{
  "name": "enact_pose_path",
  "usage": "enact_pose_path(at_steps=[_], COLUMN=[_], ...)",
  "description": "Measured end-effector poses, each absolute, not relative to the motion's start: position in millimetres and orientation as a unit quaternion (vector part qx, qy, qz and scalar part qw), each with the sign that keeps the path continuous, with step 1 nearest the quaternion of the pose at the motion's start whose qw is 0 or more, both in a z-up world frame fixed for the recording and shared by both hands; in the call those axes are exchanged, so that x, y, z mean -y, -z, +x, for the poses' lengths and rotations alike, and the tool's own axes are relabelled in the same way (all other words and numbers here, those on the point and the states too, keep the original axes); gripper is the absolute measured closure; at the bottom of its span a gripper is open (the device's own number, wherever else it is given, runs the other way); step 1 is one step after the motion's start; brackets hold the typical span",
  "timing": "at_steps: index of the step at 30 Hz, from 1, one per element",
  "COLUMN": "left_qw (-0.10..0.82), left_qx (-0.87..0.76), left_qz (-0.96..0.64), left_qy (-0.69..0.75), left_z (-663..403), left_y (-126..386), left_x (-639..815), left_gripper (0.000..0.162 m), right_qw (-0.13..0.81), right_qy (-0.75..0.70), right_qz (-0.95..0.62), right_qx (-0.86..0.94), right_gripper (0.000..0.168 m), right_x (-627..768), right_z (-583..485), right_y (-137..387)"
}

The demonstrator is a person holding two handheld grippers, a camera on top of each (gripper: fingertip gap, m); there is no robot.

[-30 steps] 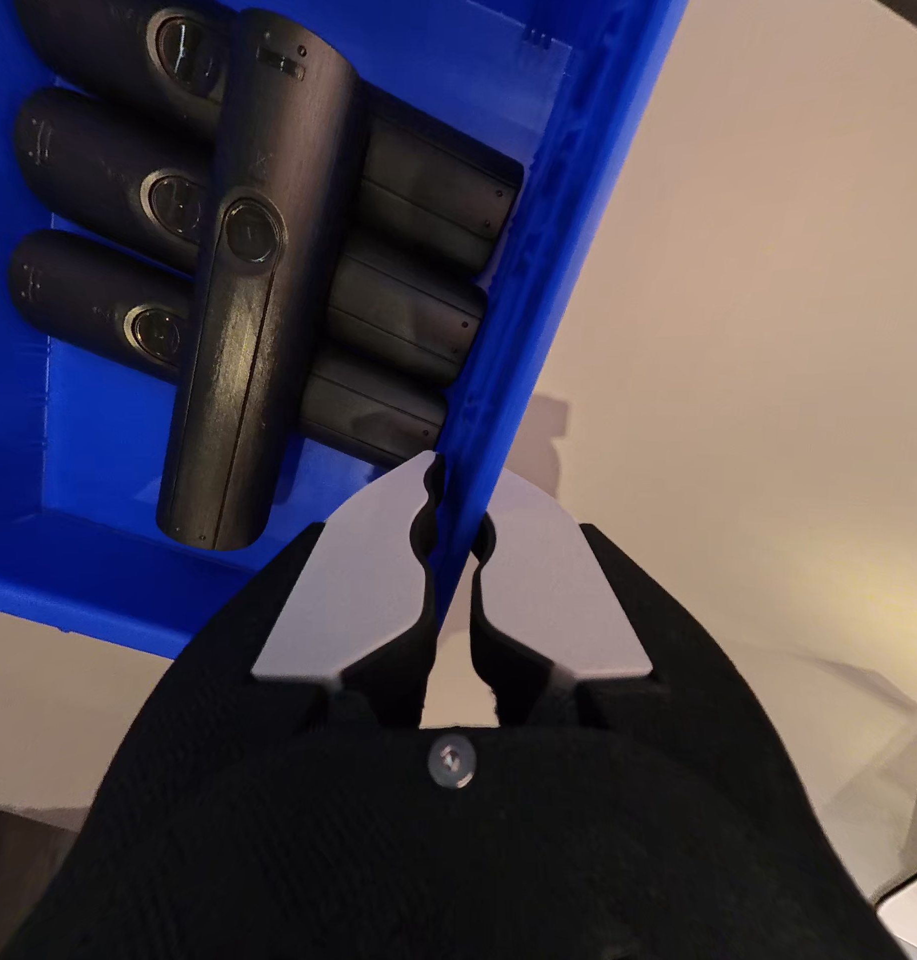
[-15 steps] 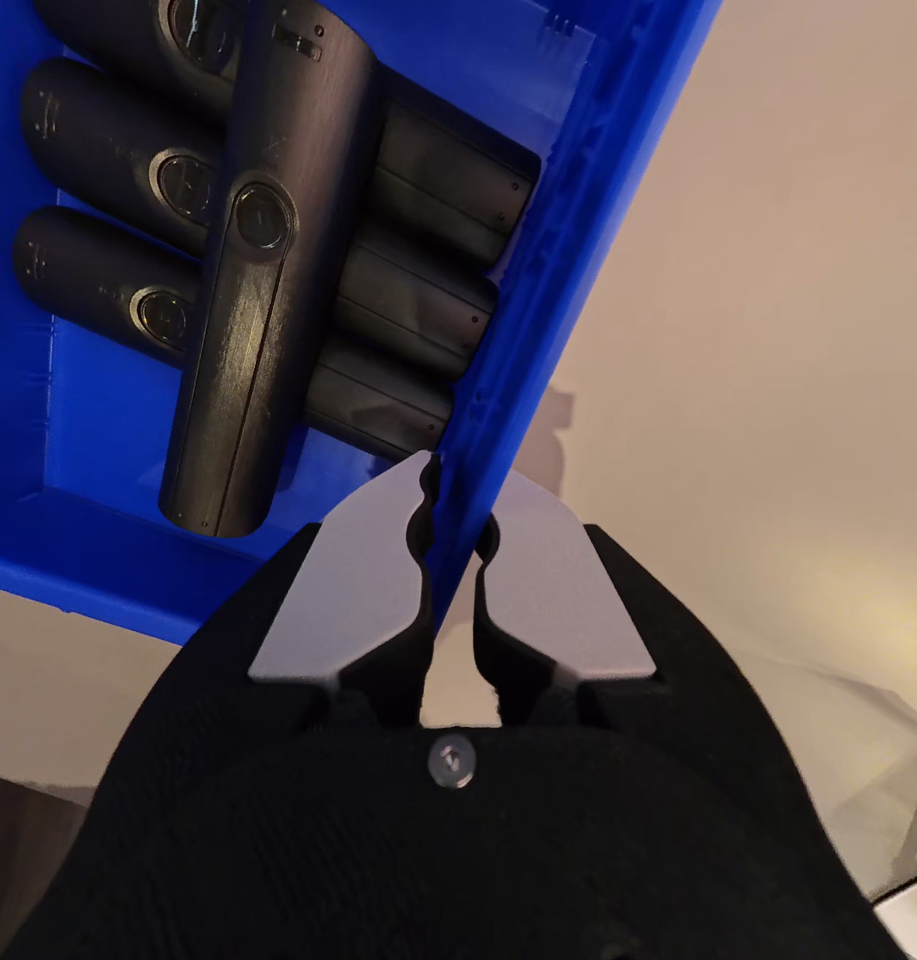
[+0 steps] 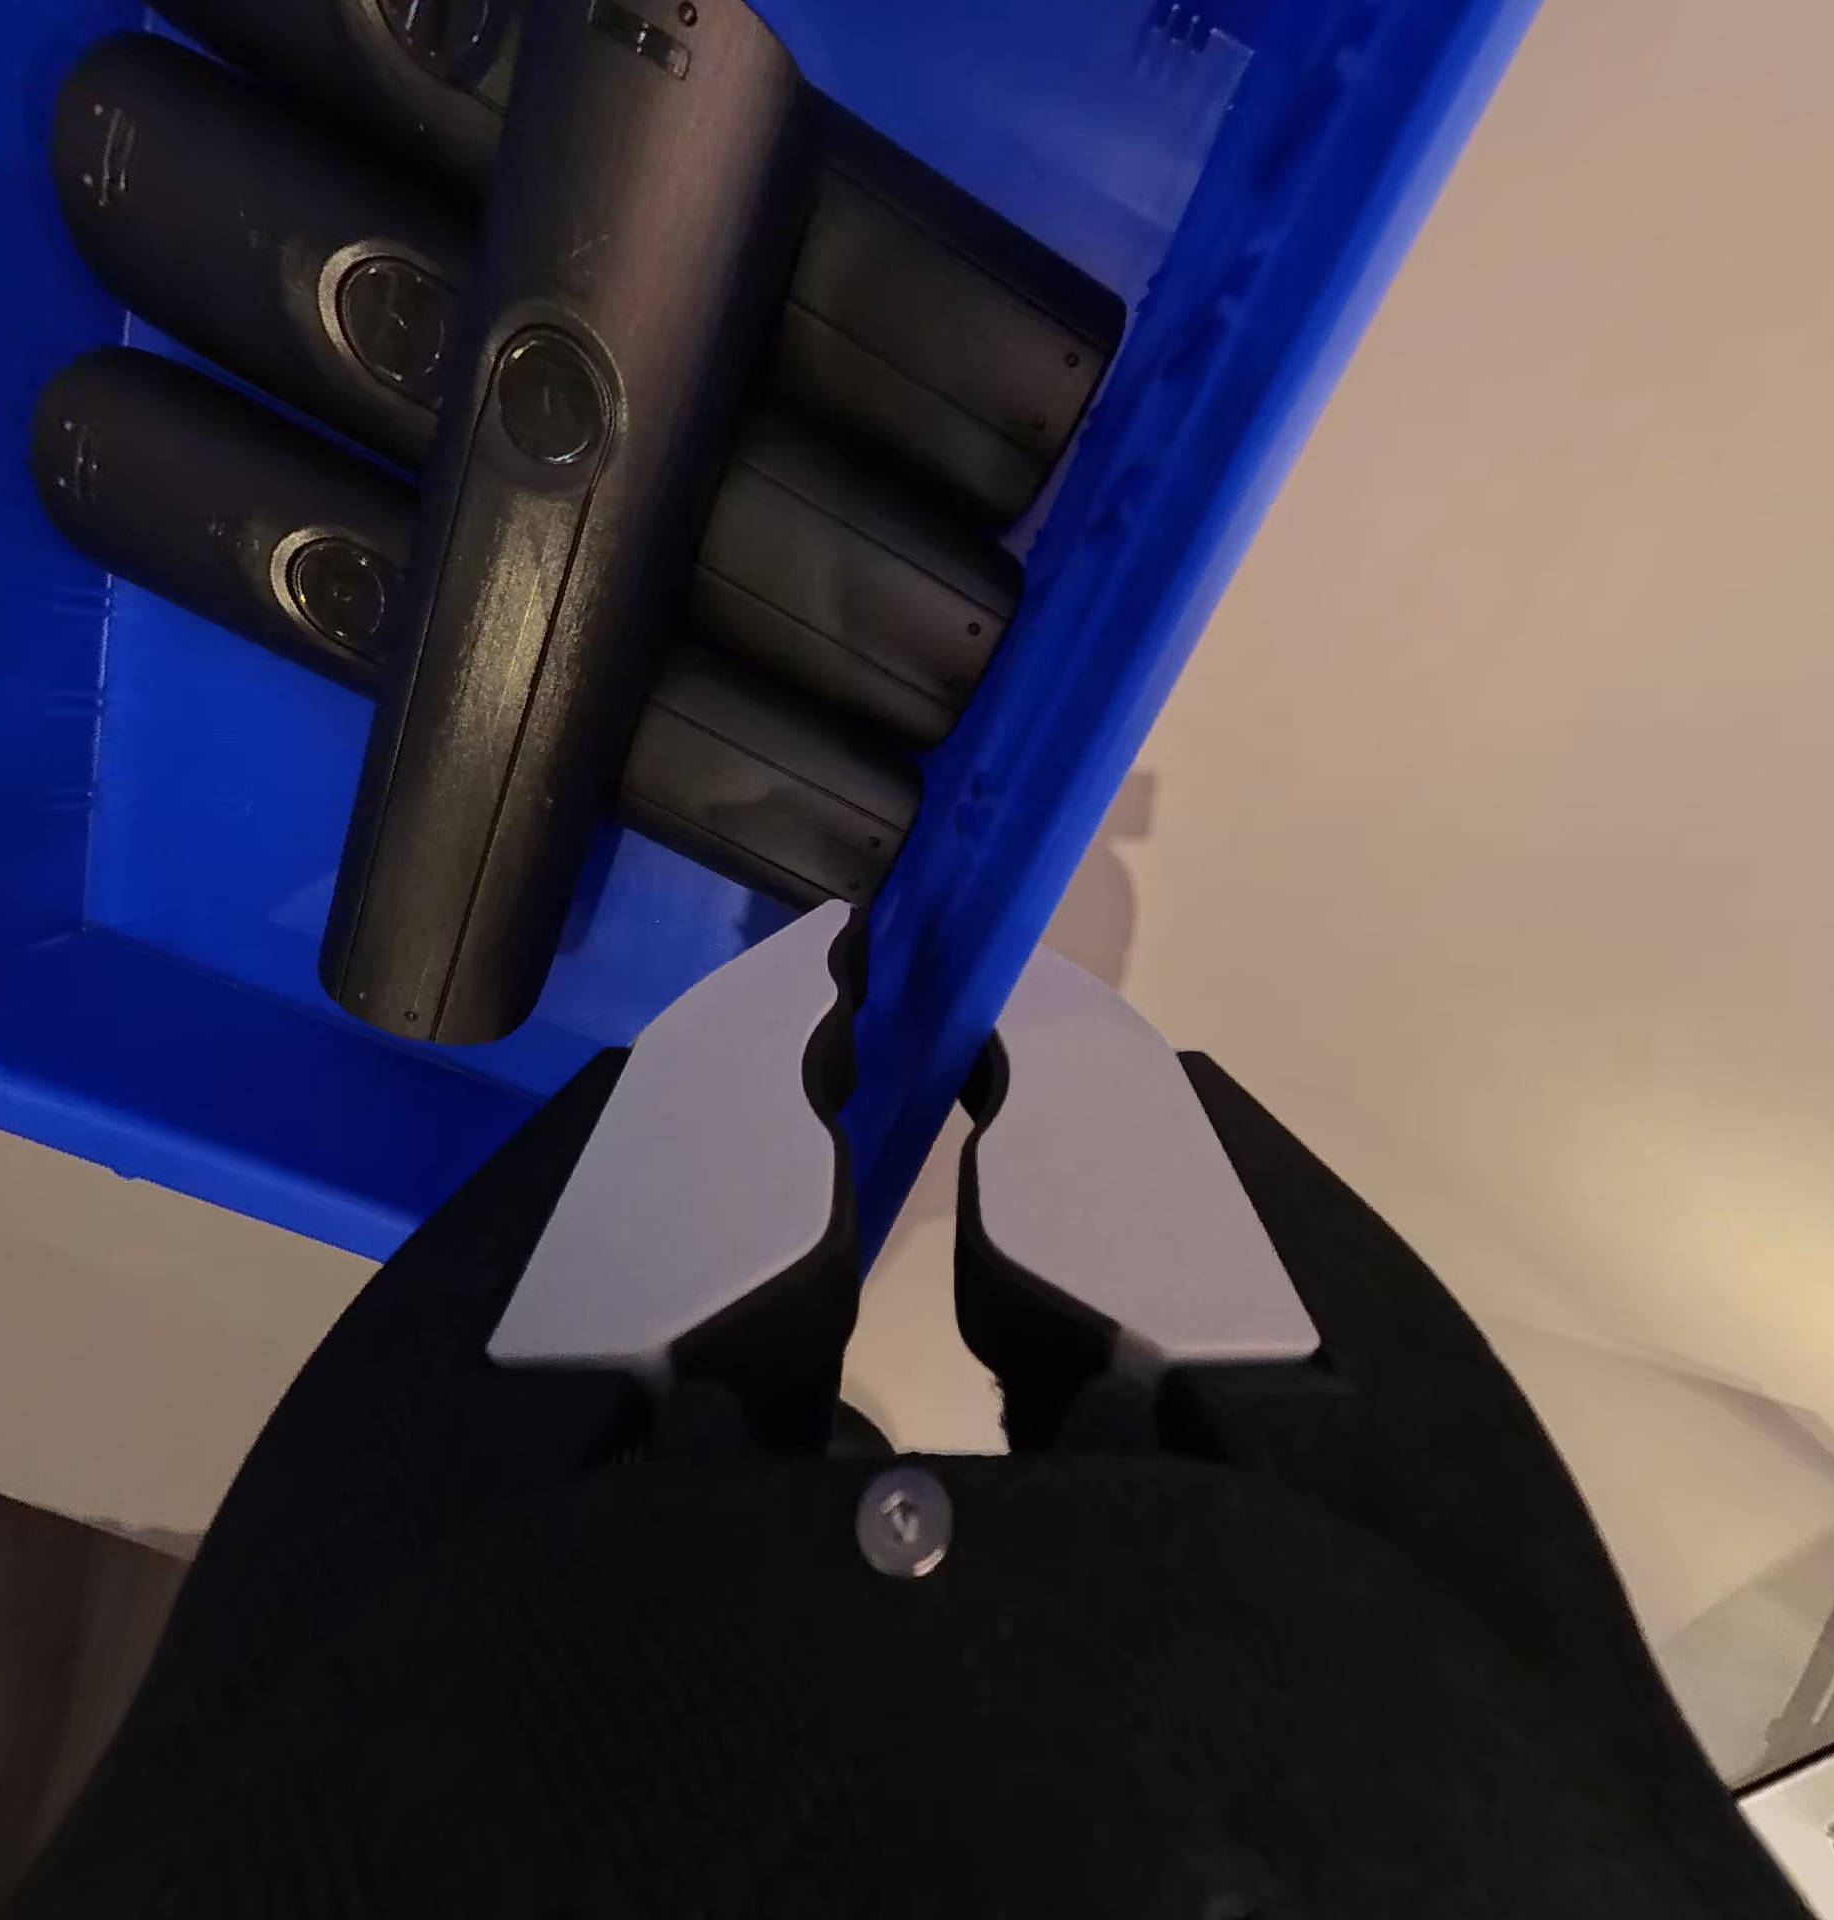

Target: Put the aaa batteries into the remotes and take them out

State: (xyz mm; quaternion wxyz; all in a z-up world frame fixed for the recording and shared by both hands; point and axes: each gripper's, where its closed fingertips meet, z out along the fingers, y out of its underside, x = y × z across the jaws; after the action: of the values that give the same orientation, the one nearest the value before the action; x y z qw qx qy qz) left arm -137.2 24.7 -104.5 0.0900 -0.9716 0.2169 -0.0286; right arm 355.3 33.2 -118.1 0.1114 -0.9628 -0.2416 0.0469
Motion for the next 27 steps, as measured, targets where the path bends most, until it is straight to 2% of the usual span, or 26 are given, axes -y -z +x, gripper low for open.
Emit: enact_pose_path(at_steps=[27], left_qw=[0.074], left_qx=[-0.261], left_qz=[-0.962], left_qy=[0.021], left_z=[-107], left_y=[105], left_x=[-15], left_gripper=[0.14], right_qw=[0.094], right_qy=[-0.04], right_qz=[-0.957], right_qx=[0.271], right_gripper=[0.144], right_x=[-24], right_z=[325], right_y=[118])
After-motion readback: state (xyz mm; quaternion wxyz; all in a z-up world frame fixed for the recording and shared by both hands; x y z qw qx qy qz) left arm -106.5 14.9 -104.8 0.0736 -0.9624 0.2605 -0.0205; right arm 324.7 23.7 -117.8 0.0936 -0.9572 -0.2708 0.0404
